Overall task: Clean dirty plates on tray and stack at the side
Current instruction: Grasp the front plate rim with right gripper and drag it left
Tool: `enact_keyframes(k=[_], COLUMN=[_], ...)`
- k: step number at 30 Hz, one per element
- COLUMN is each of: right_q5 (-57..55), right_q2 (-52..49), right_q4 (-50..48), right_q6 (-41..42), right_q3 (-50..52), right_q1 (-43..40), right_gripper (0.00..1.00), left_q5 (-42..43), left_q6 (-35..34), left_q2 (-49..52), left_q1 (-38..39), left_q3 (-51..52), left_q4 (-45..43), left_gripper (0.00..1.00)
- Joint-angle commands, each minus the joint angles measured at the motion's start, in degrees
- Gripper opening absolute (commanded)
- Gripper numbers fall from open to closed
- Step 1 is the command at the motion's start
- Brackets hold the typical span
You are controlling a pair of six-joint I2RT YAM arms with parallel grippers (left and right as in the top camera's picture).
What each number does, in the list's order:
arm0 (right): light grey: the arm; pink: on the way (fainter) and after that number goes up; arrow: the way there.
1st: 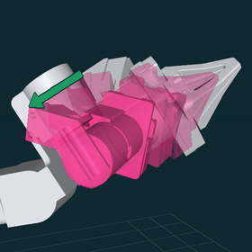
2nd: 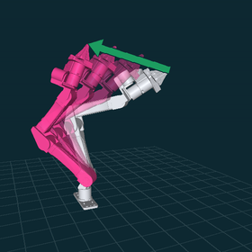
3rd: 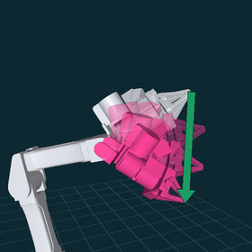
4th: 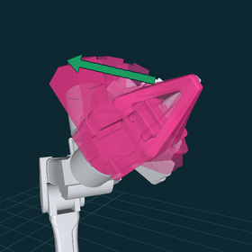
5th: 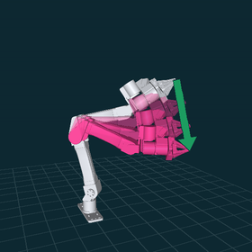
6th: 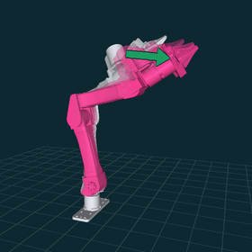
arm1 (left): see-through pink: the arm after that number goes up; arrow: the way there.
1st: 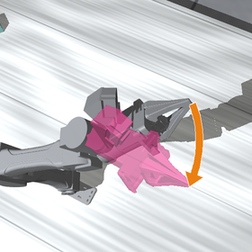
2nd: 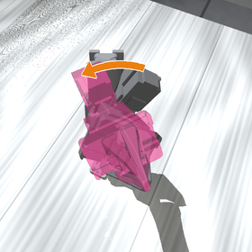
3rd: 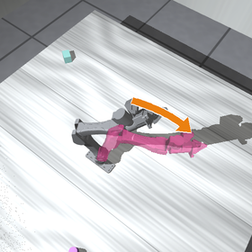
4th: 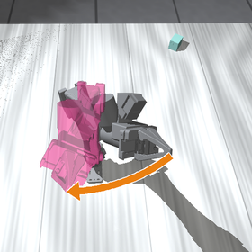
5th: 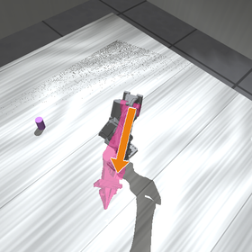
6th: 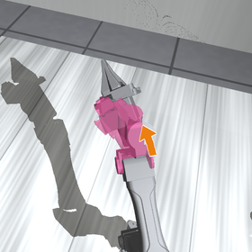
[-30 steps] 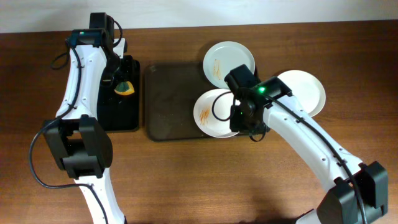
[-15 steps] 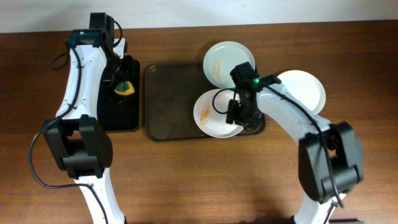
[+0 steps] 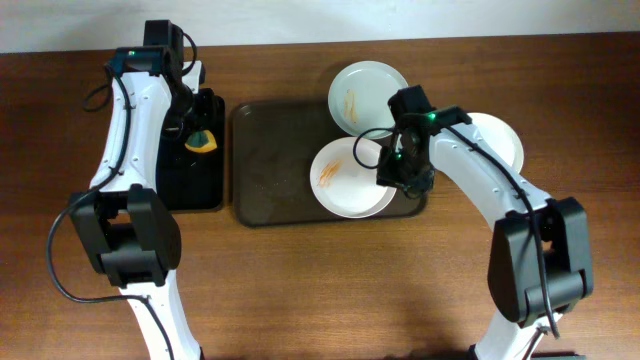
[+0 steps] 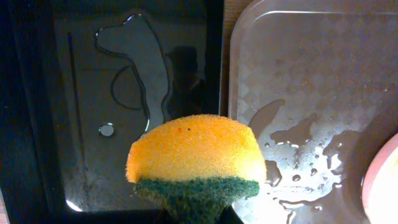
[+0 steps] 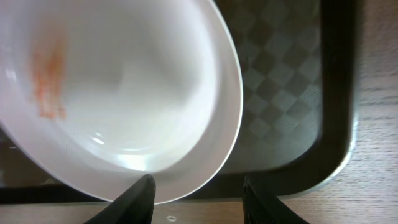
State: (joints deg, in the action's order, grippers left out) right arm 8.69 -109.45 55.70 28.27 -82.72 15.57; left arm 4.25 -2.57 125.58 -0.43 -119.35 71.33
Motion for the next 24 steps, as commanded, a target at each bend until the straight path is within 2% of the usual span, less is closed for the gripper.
enact_keyframes(k=[1,5,7,9,14,15,24], right_q5=[-4.3,-5.7,-5.8,-5.0,-2.8,-2.7,-3.0], right_q2=[-0.9,-4.9,-6.7,-8.5,-10.5,-10.5,-10.5], right_q4=[0.2,-1.3,-1.6,-2.1,-3.5,-4.0,-11.7], right_q6=[-1.1,-2.9,-3.0,-3.0,-2.9,-2.8,-2.3], right_q3=[-0.7,-0.7,-0.7,-0.7,-0.7,-0.7,-0.7], right_q1=[0.2,0.2,0.2,0.3,3.0,3.9,12.7], right_gripper=[0.46,0.45,0.41,0.35,0.07,0.05,0.04], left_q5=[1.1,1.1,1.1,1.1,1.1,1.1,1.1], left_q6=[0.9,0.9,0.9,0.9,0.9,0.9,0.9], left_q2=[-0.7,-0.7,-0.7,-0.7,-0.7,-0.7,-0.7], left_q1=[0.0,0.0,0.0,0.0,0.0,0.0,0.0], left_q3=[0.4,0.4,0.4,0.4,0.4,0.4,0.4], left_q4=[0.3,0.2,0.2,0.3,0.3,0.3,0.7], left_gripper=[0.01,0.01,0.01,0.01,0.01,0.01,0.01])
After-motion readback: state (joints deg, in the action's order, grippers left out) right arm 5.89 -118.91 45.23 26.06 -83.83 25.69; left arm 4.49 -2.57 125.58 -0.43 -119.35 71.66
